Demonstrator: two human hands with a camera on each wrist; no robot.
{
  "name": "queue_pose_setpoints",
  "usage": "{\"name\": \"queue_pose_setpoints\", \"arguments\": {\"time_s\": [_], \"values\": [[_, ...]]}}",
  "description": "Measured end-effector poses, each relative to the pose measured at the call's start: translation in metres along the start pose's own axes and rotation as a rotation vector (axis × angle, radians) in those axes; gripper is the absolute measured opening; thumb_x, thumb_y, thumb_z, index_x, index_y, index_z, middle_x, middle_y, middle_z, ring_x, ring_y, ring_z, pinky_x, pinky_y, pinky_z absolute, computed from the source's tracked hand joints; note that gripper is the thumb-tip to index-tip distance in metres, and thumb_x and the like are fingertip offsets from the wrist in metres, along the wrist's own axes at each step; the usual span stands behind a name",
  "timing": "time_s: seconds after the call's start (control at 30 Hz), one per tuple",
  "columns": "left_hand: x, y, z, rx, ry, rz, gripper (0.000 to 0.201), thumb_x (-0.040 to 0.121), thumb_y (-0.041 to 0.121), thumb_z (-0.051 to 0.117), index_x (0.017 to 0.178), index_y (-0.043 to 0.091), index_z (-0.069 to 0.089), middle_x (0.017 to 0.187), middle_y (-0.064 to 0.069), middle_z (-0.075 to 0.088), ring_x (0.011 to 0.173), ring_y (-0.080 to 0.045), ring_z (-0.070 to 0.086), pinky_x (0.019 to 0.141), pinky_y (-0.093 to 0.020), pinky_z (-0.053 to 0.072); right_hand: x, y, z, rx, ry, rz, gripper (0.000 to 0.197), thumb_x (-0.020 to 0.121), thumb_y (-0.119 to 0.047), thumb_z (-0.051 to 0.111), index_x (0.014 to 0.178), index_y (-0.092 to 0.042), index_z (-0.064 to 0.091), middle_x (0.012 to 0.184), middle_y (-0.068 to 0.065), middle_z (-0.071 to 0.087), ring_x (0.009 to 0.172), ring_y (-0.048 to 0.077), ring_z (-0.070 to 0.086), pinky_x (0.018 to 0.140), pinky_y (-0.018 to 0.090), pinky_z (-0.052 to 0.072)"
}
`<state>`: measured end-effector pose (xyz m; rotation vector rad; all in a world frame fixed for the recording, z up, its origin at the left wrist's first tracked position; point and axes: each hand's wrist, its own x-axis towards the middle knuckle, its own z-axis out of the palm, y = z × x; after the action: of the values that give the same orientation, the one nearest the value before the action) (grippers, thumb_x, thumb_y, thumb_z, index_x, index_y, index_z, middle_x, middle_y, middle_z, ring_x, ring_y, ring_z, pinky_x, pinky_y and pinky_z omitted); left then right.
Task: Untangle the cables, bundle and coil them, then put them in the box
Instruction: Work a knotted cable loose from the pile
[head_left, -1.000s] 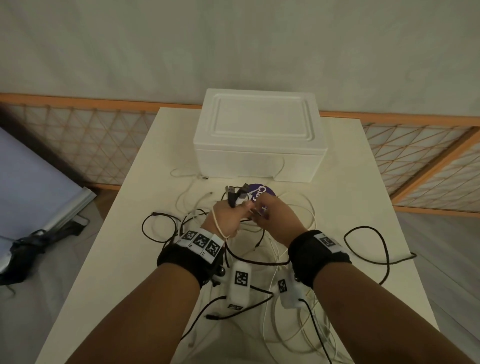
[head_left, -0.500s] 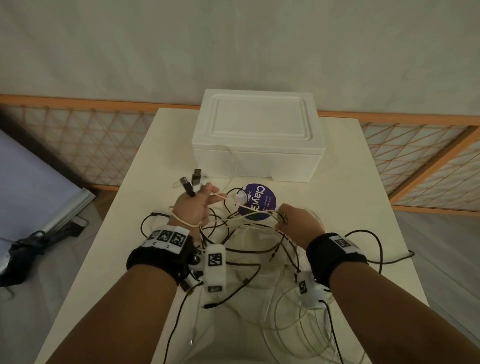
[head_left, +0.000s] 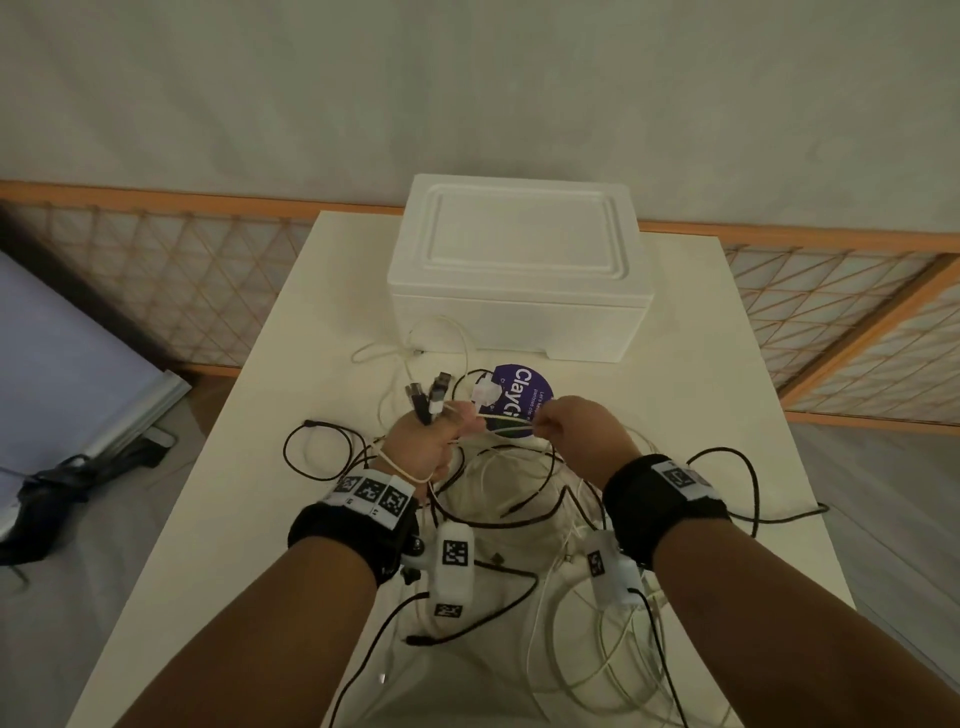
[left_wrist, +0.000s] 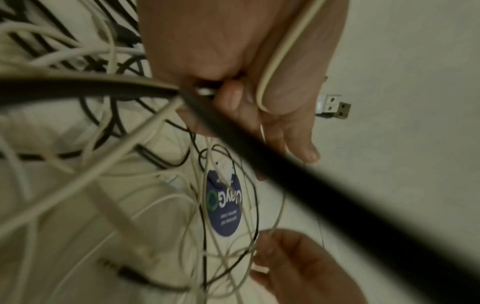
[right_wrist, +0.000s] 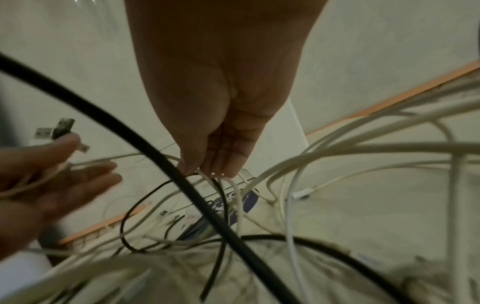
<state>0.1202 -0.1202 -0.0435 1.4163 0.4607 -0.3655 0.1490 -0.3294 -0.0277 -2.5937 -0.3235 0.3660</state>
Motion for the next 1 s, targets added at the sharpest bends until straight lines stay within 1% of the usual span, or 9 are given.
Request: {"name": "queue_pose_setpoints", "arguments": {"time_s": [0.07, 0.13, 0.2, 0.3, 0.37, 0.53, 0.7, 0.83, 1.0], "values": [[-0.001, -0.007, 0.012, 0.103, -0.053, 0.003, 0.017, 0.080, 0.029, 0.076, 0.094, 0.019, 0.074, 0.057, -0.004, 0.057, 0.034, -0.009, 0.028, 0.038, -0.017, 0.021, 0.001, -0.004, -0.002, 0.051, 0.017, -0.013, 0.013, 0.090, -0.013, 0.054, 0.091, -0.014, 0.067, 0.095, 0.003, 0.065, 0.089, 0.020, 0.058, 0.075, 0.026, 0.040], [0.001, -0.011, 0.029, 0.232, -0.072, 0.032, 0.019, 0.081, 0.026, 0.074, 0.099, 0.018, 0.073, 0.050, 0.005, 0.054, 0.035, -0.008, 0.036, 0.039, -0.017, 0.027, 0.002, -0.006, -0.001, 0.073, 0.029, -0.026, 0.012, 0.089, -0.014, 0.055, 0.093, -0.015, 0.067, 0.093, 0.002, 0.066, 0.088, 0.018, 0.057, 0.074, 0.025, 0.040], [0.004, -0.011, 0.045, 0.325, -0.041, 0.073, 0.022, 0.081, 0.038, 0.072, 0.094, 0.021, 0.075, 0.055, 0.004, 0.060, 0.048, -0.014, 0.052, 0.049, -0.023, 0.038, 0.001, -0.007, 0.001, 0.059, 0.033, -0.038, 0.011, 0.089, -0.016, 0.058, 0.096, -0.017, 0.067, 0.090, -0.001, 0.064, 0.084, 0.015, 0.055, 0.070, 0.022, 0.036], [0.014, -0.015, 0.058, 0.320, 0.068, 0.065, 0.035, 0.082, 0.054, 0.065, 0.089, 0.021, 0.075, 0.081, -0.007, 0.074, 0.079, -0.021, 0.067, 0.076, -0.033, 0.050, -0.001, -0.004, 0.004, 0.054, 0.039, -0.048, 0.009, 0.087, -0.019, 0.063, 0.095, -0.017, 0.065, 0.084, -0.006, 0.059, 0.079, 0.011, 0.052, 0.068, 0.019, 0.033], [0.016, -0.017, 0.062, 0.338, 0.124, 0.048, 0.045, 0.082, 0.057, 0.063, 0.092, 0.015, 0.075, 0.086, -0.008, 0.074, 0.081, -0.021, 0.066, 0.075, -0.032, 0.048, -0.003, -0.001, 0.006, 0.033, 0.015, -0.066, 0.017, 0.082, -0.013, 0.066, 0.098, -0.017, 0.064, 0.091, -0.005, 0.061, 0.082, 0.010, 0.051, 0.072, 0.019, 0.035], [0.015, -0.020, 0.064, 0.343, 0.173, 0.011, 0.036, 0.087, 0.045, 0.064, 0.095, 0.011, 0.070, 0.081, -0.003, 0.064, 0.074, -0.017, 0.057, 0.070, -0.025, 0.037, 0.004, -0.003, 0.023, -0.124, -0.003, -0.066, 0.024, 0.075, -0.009, 0.065, 0.097, -0.018, 0.060, 0.103, 0.001, 0.059, 0.096, 0.021, 0.056, 0.084, 0.033, 0.047], [0.018, -0.025, 0.051, 0.313, 0.167, 0.003, 0.024, 0.087, 0.040, 0.065, 0.096, 0.018, 0.072, 0.097, -0.004, 0.067, 0.097, -0.023, 0.060, 0.083, -0.030, 0.044, 0.011, 0.001, 0.028, -0.186, -0.048, 0.029, 0.019, 0.081, -0.011, 0.060, 0.100, -0.017, 0.061, 0.109, 0.004, 0.058, 0.101, 0.026, 0.056, 0.089, 0.034, 0.046], [0.019, -0.027, 0.042, 0.266, 0.127, -0.026, 0.027, 0.087, 0.039, 0.064, 0.097, 0.018, 0.076, 0.103, -0.009, 0.072, 0.102, -0.025, 0.063, 0.097, -0.041, 0.046, 0.013, -0.001, 0.026, -0.302, -0.194, 0.020, 0.020, 0.087, -0.024, 0.060, 0.104, -0.018, 0.068, 0.107, 0.007, 0.062, 0.101, 0.026, 0.058, 0.083, 0.031, 0.044], [0.017, -0.024, 0.041, 0.209, 0.104, 0.004, 0.023, 0.091, 0.029, 0.062, 0.103, 0.014, 0.074, 0.095, -0.003, 0.072, 0.091, -0.015, 0.064, 0.084, -0.025, 0.045, 0.010, -0.003, 0.030, -0.264, -0.180, 0.047, 0.017, 0.094, -0.016, 0.045, 0.103, -0.012, 0.058, 0.100, 0.010, 0.064, 0.094, 0.029, 0.060, 0.073, 0.030, 0.042]]}}
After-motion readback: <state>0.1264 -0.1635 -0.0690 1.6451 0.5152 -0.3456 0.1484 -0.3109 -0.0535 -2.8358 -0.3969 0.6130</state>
